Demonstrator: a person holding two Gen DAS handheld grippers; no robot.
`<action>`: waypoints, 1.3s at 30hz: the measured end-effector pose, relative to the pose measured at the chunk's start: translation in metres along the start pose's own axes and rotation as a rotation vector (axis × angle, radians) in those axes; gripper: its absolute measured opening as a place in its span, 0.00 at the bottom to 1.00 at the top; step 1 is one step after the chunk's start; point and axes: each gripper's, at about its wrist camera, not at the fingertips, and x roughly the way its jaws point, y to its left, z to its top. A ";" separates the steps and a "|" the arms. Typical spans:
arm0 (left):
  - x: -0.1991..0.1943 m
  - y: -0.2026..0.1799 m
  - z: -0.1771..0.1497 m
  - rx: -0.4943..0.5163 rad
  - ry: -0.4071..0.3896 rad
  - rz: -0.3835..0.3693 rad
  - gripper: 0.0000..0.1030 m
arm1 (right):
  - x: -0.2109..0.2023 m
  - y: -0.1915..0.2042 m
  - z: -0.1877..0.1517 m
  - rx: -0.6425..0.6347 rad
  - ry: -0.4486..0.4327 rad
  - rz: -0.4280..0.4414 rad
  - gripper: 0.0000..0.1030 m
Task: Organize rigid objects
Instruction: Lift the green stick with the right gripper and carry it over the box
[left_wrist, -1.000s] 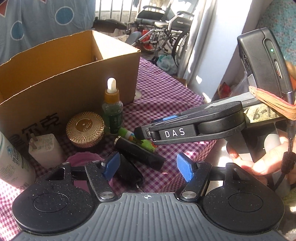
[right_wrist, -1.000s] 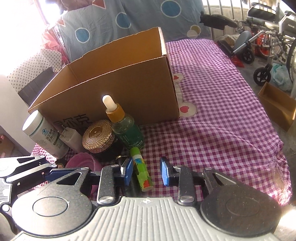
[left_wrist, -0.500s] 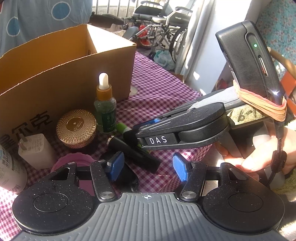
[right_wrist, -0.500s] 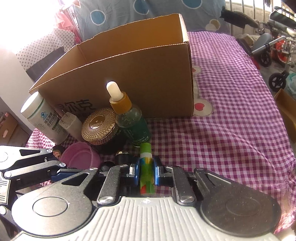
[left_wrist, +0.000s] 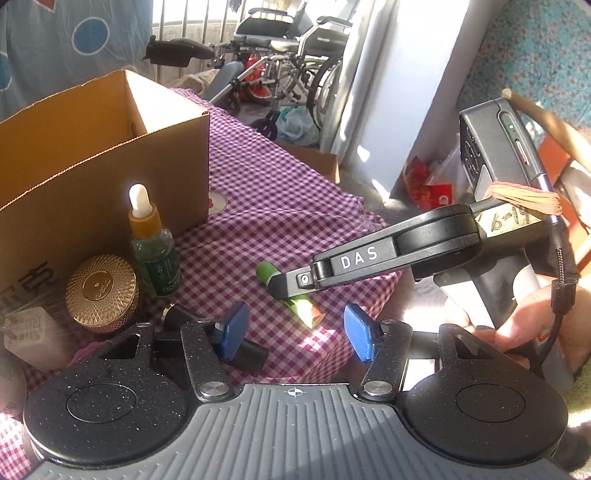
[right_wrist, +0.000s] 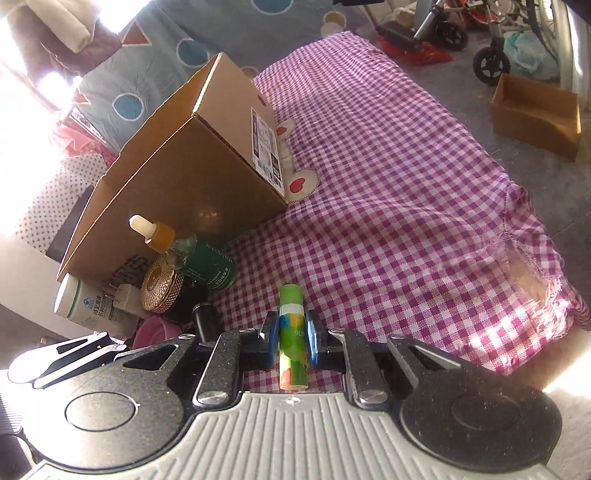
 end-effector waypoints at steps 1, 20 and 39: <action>0.004 -0.003 0.002 0.008 0.009 -0.002 0.55 | -0.002 -0.004 0.000 0.012 0.001 0.009 0.16; 0.061 -0.021 0.017 0.026 0.180 0.073 0.43 | -0.010 -0.029 -0.003 0.097 -0.002 0.109 0.16; 0.016 -0.030 0.025 0.032 0.054 0.081 0.38 | -0.050 -0.001 -0.008 0.048 -0.117 0.132 0.16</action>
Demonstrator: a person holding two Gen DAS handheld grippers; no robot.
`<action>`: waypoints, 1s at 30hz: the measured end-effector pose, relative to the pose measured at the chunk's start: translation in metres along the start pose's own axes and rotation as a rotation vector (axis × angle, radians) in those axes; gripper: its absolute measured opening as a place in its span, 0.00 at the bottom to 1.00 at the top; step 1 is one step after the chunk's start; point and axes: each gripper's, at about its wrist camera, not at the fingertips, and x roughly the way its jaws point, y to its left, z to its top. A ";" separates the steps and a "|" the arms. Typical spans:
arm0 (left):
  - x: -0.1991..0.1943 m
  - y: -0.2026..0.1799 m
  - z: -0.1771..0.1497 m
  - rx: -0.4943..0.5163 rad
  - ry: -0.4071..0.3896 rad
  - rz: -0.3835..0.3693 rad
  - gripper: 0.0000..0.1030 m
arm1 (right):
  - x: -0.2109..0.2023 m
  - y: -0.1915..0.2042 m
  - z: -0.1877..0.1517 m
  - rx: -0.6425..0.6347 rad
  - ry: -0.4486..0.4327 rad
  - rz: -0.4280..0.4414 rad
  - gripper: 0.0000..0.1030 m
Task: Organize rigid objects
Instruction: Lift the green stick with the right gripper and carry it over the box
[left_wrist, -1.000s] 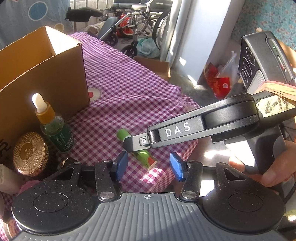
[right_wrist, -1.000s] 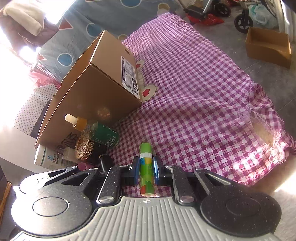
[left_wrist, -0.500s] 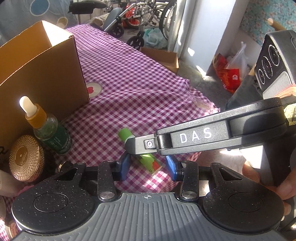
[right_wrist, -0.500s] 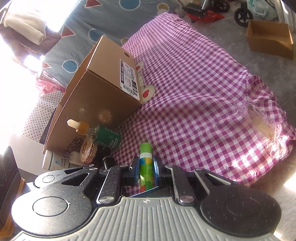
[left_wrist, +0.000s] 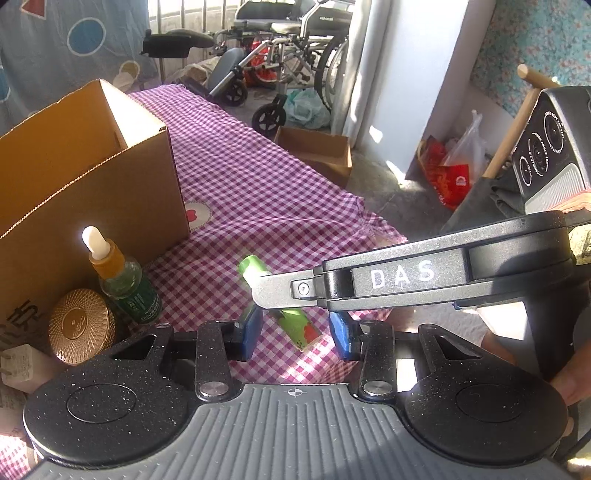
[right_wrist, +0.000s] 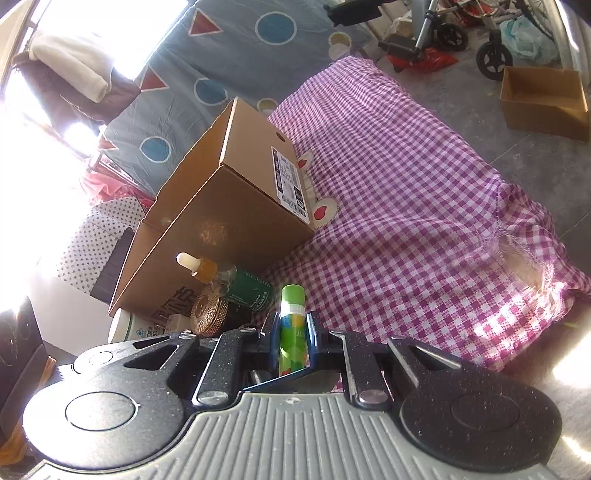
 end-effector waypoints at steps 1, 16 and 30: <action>-0.008 -0.001 0.000 0.003 -0.018 0.001 0.38 | -0.005 0.008 0.000 -0.015 -0.014 0.001 0.16; -0.135 0.047 0.014 -0.071 -0.290 0.193 0.39 | 0.003 0.163 0.037 -0.312 -0.089 0.171 0.16; -0.107 0.188 0.043 -0.336 -0.183 0.302 0.40 | 0.186 0.225 0.120 -0.307 0.281 0.175 0.16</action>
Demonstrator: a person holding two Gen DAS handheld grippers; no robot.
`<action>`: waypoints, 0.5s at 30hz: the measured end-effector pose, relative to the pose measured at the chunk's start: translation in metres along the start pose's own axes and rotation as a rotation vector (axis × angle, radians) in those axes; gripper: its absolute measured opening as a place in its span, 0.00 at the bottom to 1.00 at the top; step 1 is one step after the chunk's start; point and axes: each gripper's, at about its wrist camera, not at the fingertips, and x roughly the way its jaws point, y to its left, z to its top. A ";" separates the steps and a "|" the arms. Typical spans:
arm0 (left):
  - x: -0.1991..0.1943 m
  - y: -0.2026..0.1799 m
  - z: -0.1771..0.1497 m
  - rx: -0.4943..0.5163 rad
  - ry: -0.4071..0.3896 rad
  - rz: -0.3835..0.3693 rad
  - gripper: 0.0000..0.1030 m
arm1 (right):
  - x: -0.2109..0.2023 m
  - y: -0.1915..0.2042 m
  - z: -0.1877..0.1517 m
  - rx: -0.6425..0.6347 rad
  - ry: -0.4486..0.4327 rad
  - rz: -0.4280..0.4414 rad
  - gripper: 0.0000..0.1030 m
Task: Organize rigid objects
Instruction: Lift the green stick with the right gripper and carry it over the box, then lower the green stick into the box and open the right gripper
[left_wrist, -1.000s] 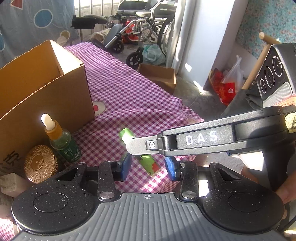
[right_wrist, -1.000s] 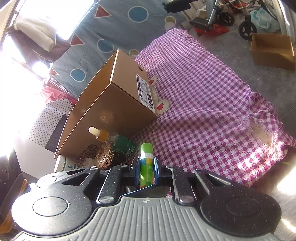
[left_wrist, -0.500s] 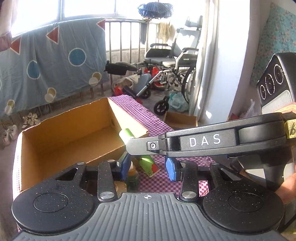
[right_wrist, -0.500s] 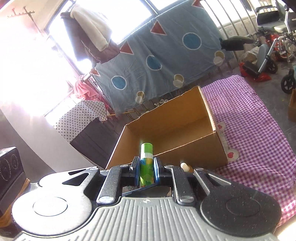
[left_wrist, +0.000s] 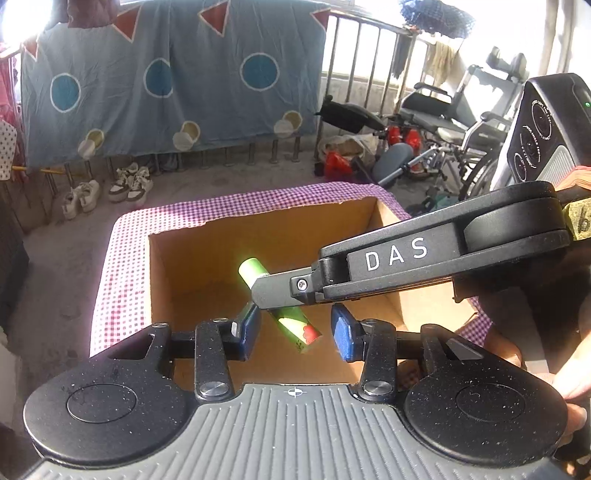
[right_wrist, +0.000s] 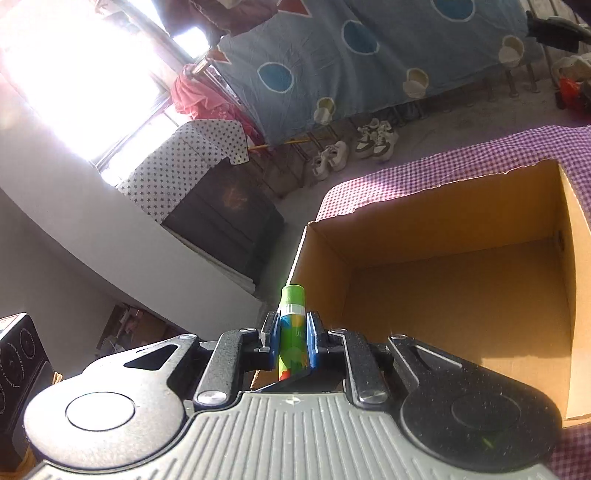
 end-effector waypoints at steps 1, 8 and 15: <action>0.007 0.006 -0.001 -0.003 0.017 0.010 0.41 | 0.012 -0.003 0.005 0.012 0.027 -0.007 0.16; 0.018 0.035 -0.003 -0.019 0.043 0.088 0.41 | 0.084 -0.033 0.022 0.100 0.159 -0.069 0.16; 0.009 0.050 -0.004 -0.068 0.027 0.102 0.42 | 0.135 -0.049 0.033 0.121 0.220 -0.164 0.17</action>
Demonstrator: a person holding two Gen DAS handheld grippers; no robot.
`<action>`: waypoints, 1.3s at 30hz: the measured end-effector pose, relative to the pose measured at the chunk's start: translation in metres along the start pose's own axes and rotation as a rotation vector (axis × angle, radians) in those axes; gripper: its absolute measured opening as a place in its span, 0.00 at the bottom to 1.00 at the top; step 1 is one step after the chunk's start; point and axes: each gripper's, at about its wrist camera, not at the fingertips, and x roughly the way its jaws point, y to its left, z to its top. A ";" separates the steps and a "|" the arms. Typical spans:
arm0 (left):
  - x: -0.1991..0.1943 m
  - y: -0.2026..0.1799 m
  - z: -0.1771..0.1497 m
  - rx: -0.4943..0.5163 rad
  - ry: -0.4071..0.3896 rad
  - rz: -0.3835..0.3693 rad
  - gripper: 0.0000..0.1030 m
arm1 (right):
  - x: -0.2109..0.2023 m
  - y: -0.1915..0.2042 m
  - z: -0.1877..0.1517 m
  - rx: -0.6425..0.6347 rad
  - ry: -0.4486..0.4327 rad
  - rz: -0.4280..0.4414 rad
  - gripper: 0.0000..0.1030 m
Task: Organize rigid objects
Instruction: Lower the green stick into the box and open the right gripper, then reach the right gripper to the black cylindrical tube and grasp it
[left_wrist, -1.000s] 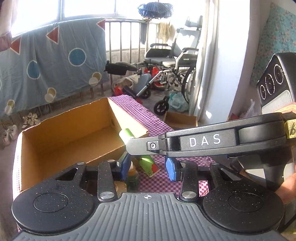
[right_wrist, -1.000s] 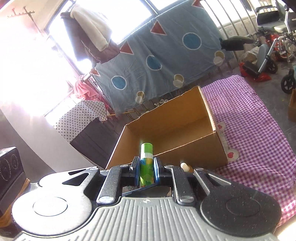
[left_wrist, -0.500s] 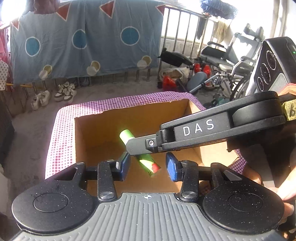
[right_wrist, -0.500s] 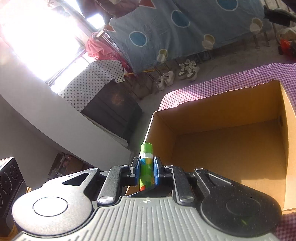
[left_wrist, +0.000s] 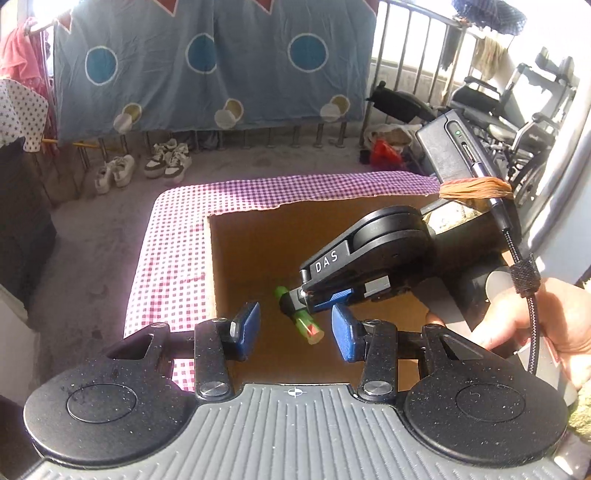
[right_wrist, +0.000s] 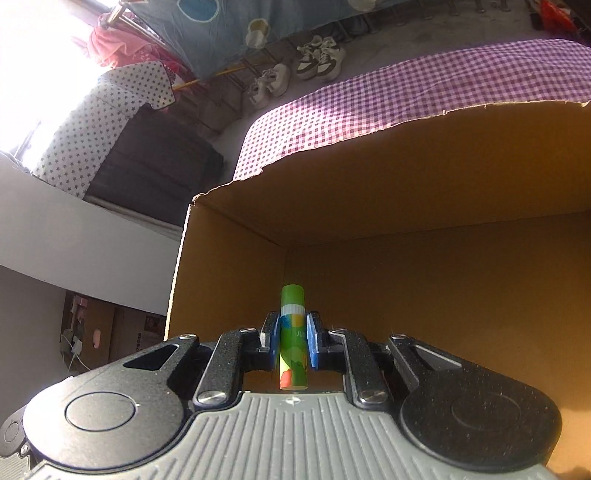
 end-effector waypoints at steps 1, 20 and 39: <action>-0.001 0.002 0.000 -0.005 -0.003 0.002 0.42 | 0.006 0.000 0.002 -0.003 0.003 -0.018 0.18; -0.078 -0.020 -0.028 0.023 -0.112 -0.149 0.47 | -0.207 -0.015 -0.150 -0.060 -0.294 0.154 0.26; -0.018 -0.131 -0.128 0.200 0.152 -0.385 0.49 | -0.202 -0.129 -0.314 0.214 -0.412 0.091 0.35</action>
